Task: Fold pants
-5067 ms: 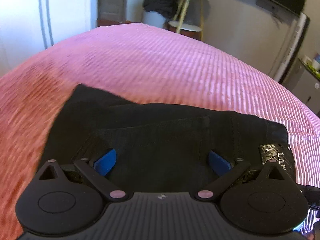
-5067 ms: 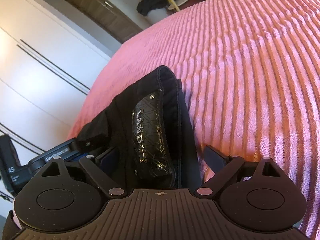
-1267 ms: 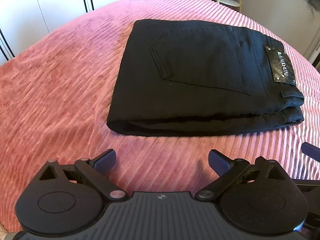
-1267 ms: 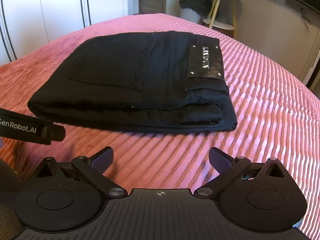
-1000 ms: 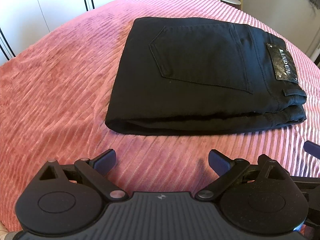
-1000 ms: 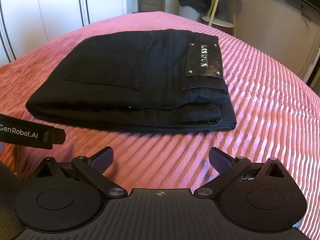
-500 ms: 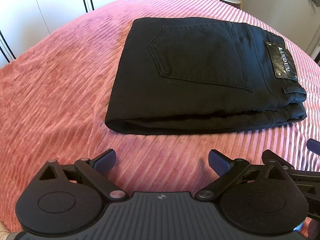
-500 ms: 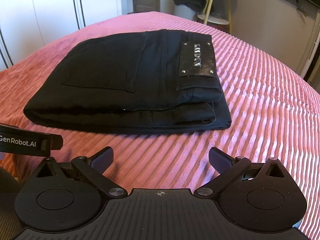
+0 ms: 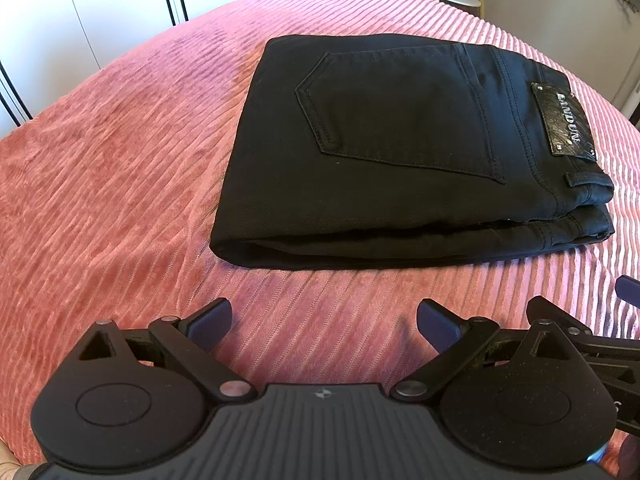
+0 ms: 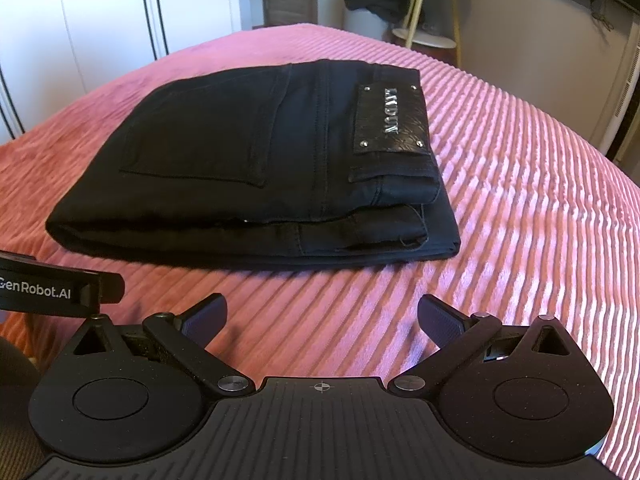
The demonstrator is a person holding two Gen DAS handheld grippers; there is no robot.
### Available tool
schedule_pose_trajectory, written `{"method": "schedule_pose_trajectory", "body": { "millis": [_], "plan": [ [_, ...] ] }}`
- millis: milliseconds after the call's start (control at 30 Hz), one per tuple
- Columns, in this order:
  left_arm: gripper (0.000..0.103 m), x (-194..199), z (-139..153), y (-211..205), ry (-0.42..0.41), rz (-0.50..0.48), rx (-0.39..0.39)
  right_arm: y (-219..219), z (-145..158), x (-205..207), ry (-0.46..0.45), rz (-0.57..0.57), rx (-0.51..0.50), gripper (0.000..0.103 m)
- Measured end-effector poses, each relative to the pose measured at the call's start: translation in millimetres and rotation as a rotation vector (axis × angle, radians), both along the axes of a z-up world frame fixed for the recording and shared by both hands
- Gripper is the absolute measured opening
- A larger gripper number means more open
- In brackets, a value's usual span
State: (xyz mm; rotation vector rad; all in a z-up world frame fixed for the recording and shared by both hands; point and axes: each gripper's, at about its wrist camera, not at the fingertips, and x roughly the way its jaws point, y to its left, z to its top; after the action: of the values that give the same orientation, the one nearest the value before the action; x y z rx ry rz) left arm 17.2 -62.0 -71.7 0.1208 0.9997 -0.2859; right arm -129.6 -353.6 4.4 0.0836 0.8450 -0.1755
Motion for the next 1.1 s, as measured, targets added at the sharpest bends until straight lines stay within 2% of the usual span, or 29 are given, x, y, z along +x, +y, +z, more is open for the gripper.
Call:
{"method": "schedule_pose_trajectory", "body": {
  "millis": [1100],
  "plan": [
    [0.099, -0.4, 0.3, -0.8, -0.005, 0.005, 0.008, -1.8, 1.4, -0.5, 0.002, -0.008, 0.005, 0.103]
  ]
}}
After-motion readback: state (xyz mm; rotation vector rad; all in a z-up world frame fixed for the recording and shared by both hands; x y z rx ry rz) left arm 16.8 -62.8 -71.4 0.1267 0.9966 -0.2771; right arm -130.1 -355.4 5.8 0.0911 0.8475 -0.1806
